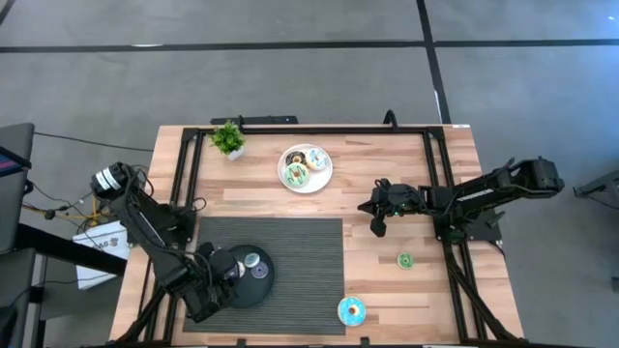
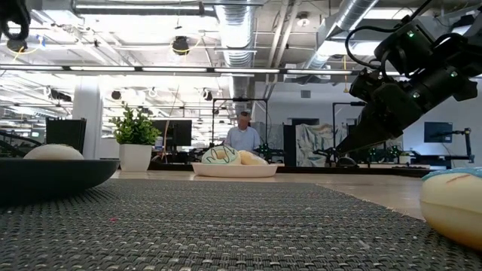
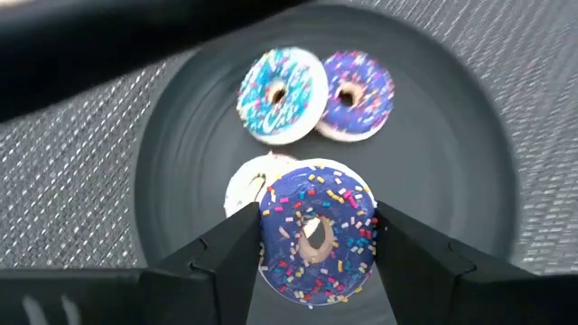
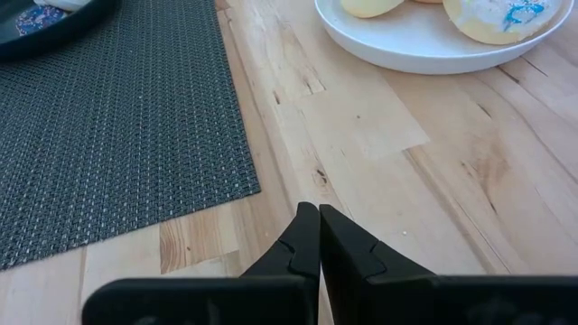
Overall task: Pick & Place donuts
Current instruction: Put the small purple donut on the black plate
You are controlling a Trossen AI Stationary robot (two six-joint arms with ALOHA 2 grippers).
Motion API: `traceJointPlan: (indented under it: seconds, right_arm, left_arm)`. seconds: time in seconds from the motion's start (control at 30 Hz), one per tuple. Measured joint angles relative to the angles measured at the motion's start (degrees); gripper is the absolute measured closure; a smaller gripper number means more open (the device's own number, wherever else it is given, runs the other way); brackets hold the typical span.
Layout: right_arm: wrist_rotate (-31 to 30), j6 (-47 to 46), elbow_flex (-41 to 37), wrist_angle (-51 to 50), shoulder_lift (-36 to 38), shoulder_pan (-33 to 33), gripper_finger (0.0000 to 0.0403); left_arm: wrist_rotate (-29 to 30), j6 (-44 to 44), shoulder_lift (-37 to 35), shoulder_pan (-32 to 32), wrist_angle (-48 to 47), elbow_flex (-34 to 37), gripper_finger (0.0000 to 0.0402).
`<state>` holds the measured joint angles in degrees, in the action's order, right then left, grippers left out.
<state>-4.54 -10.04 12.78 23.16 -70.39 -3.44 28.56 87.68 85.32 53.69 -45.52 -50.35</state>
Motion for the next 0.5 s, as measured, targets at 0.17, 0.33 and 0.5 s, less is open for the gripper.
traceJointPlan:
  seconds: [0.17, 0.33, 0.5]
  right_arm:
    - [0.0, 0.0, 0.0, 0.0, 0.0, 0.0, 0.0402]
    - [0.0, 0.0, 0.0, 0.0, 0.0, 0.0, 0.0402]
    - [0.0, 0.0, 0.0, 0.0, 0.0, 0.0, 0.0402]
  left_arm:
    - [-3.8, 0.8, 5.5, 0.0, 0.8, 0.0, 0.0209]
    - [-4.9, 1.8, 7.7, 0.0, 2.5, 0.0, 0.0209]
    - [-5.2, 3.5, 7.6, 0.2, 2.6, 0.0, 0.0209]
